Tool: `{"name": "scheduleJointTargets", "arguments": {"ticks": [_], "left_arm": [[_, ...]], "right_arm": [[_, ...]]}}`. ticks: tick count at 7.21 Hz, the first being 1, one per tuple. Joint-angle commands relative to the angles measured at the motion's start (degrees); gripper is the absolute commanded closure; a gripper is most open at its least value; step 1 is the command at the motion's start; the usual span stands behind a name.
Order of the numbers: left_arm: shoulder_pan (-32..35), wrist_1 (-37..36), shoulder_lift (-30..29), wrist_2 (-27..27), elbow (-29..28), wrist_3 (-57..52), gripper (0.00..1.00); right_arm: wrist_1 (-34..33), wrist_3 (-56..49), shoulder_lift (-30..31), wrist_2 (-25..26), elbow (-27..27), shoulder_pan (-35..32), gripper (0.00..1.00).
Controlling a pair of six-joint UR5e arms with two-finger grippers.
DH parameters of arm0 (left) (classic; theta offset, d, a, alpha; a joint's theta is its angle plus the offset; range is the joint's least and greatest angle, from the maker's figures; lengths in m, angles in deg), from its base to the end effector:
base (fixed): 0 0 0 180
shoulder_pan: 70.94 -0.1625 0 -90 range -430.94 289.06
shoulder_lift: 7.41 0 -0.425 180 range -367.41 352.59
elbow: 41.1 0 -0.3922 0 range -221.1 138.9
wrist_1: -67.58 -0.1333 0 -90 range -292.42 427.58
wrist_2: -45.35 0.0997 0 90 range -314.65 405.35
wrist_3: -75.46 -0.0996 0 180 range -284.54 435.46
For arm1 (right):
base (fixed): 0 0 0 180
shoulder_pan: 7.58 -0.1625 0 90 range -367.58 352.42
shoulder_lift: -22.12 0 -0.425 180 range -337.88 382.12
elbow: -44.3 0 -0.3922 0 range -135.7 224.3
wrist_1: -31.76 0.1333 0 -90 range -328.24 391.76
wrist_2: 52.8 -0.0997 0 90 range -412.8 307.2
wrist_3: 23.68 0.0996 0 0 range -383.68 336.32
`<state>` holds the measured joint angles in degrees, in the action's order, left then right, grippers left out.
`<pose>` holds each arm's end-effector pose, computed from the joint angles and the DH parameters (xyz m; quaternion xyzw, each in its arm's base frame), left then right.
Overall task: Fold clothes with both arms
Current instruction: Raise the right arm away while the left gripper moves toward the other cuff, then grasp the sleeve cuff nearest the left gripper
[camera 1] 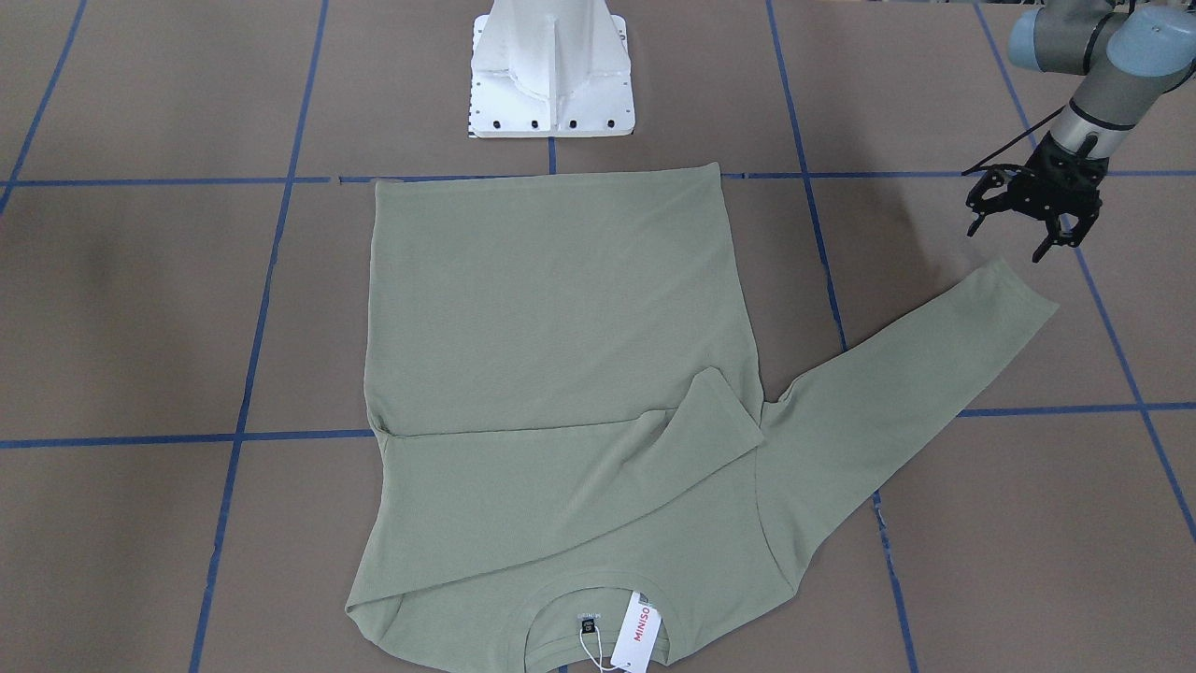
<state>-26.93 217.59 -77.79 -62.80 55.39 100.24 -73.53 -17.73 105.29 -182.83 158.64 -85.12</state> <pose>0.1997 -0.3351 0.6438 0.2365 0.3454 0.2284 0.8790 -0.0409 -0.5060 0.4276 0.0739 -0.3554 -0.1000 0.9264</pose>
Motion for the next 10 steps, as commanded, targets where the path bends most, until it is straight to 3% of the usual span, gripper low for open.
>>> {"name": "scheduleJointTargets", "arguments": {"ticks": [1,5,8,10], "left_arm": [[-0.60,2.39,-0.02,0.57,-2.36,0.00,0.40],[-0.60,2.57,-0.19,0.57,-2.19,-0.18,0.99],[0.45,2.57,-0.28,0.40,0.60,-0.26,1.00],[8.32,1.96,-4.03,0.13,5.79,-0.18,1.00]], "right_arm": [[0.00,0.29,0.14,0.04,0.09,0.02,0.00],[0.00,0.03,0.23,-0.05,0.17,-0.33,0.00],[0.00,-0.23,0.23,-0.05,0.09,-0.33,0.00],[0.00,-0.41,1.54,-0.05,0.00,-0.42,0.00]]}}
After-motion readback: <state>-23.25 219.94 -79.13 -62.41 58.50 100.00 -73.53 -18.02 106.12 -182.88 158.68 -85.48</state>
